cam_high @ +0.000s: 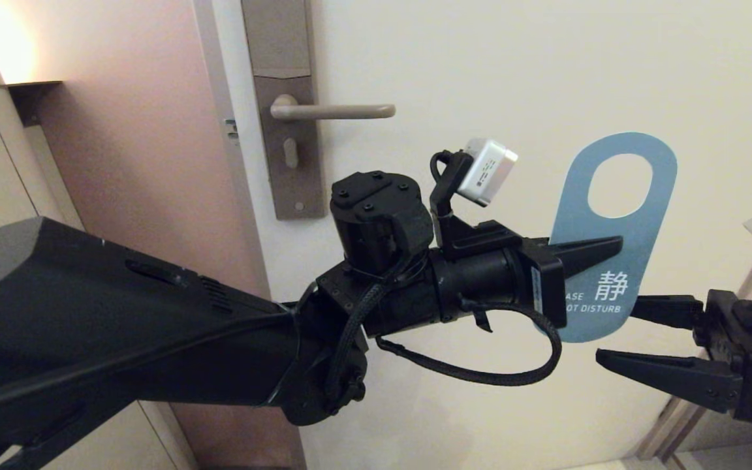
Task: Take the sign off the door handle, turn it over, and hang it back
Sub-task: Hand it to the other hand
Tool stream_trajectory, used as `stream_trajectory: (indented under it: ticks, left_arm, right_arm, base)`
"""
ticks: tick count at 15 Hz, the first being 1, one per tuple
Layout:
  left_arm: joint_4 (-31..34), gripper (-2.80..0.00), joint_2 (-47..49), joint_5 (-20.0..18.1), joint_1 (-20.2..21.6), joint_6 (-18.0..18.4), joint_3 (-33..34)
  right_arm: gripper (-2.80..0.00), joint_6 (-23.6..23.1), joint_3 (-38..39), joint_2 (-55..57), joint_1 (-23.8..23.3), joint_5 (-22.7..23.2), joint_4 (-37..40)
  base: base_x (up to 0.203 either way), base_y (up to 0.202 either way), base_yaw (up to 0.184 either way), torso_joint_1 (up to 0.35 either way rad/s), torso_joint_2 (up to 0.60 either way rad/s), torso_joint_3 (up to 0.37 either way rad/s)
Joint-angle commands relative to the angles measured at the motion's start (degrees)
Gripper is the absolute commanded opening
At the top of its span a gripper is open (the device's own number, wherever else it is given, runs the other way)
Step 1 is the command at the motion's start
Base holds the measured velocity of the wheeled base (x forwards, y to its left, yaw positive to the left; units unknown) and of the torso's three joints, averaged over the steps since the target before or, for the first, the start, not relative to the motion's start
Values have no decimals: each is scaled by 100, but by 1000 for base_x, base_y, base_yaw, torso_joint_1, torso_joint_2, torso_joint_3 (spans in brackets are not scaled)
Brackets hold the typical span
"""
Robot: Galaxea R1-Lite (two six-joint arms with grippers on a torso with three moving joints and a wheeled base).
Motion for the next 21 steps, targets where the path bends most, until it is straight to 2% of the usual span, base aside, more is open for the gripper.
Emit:
stream_trajectory:
  ticks: [1, 9, 11, 14, 16, 21]
  left_arm:
    - [-40, -280, -23, -15, -14, -14, -7]
    - [-56, -280, -40, -15, -23, -6, 19]
    - [-245, -280, -32, -11, -27, -13, 27]
    - [-400, -280, -14, 317, -120, -32, 80]
    - [-409, -280, -5, 354, -146, -41, 81]
    - [-413, -280, 21, 328, -164, -50, 81]
  right_arm:
    - [0, -12, -23, 41, 6, 33, -12]
    - [0, -38, -6, 6, -3, 8, -21]
    - [0, -38, -11, -5, 6, 17, -28]
    - [0, -23, 74, 184, 6, 17, -644]
    - [0, -29, 107, 388, 6, 17, -1136]
    - [0, -29, 113, 437, 55, 34, -1271]
  base:
    - [0, 0, 0, 0, 0, 0]
    - [0, 0, 0, 0, 0, 0]
    - [0, 0, 0, 0, 0, 0]
    - [0, 0, 0, 0, 0, 0]
    - [0, 0, 0, 0, 0, 0]
    - [0, 0, 0, 0, 0, 0]
